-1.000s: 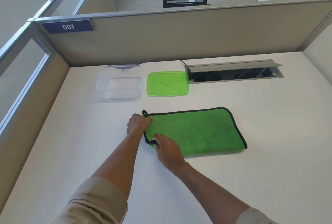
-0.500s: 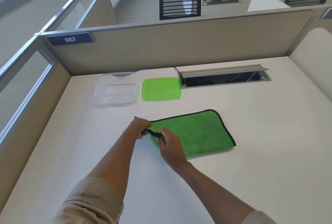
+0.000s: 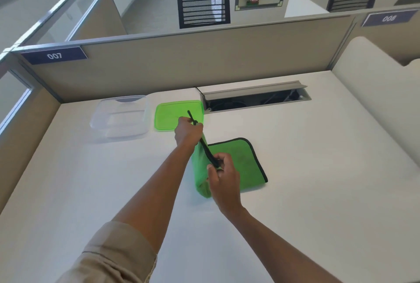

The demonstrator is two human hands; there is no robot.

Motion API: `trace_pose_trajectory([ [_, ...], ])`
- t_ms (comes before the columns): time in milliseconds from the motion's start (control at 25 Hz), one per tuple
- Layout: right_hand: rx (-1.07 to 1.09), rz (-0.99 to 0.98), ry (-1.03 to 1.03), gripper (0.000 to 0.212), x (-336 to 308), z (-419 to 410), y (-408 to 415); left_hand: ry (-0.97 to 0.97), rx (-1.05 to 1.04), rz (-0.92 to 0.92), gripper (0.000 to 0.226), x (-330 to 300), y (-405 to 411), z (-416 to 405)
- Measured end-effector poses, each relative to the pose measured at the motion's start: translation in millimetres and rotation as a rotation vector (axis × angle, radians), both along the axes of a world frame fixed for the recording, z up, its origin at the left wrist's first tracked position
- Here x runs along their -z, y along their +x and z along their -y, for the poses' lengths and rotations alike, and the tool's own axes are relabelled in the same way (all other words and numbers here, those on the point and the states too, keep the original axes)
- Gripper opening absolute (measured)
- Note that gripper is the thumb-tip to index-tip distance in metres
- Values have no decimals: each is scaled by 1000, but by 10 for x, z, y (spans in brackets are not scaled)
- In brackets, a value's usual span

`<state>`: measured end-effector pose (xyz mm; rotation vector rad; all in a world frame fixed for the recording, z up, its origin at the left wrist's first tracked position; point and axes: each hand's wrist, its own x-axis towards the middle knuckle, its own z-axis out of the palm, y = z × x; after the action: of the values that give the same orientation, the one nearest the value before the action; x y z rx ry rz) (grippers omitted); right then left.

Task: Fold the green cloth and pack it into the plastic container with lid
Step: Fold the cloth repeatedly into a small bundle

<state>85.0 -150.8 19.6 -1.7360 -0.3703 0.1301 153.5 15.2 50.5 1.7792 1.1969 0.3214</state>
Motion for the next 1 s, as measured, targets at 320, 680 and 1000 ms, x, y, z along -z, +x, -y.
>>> trace_pose_trajectory([
  [320,158,-146,-80,12,192,682,328,-25,86,72,29,223,408,750],
  [680,184,-198,-312,9,436,1103,633,-161,231,44,22,546,624,1142],
  [1000,89,-282,-604,21,572,1275,710,-167,402,-44,21,701,493,1215],
])
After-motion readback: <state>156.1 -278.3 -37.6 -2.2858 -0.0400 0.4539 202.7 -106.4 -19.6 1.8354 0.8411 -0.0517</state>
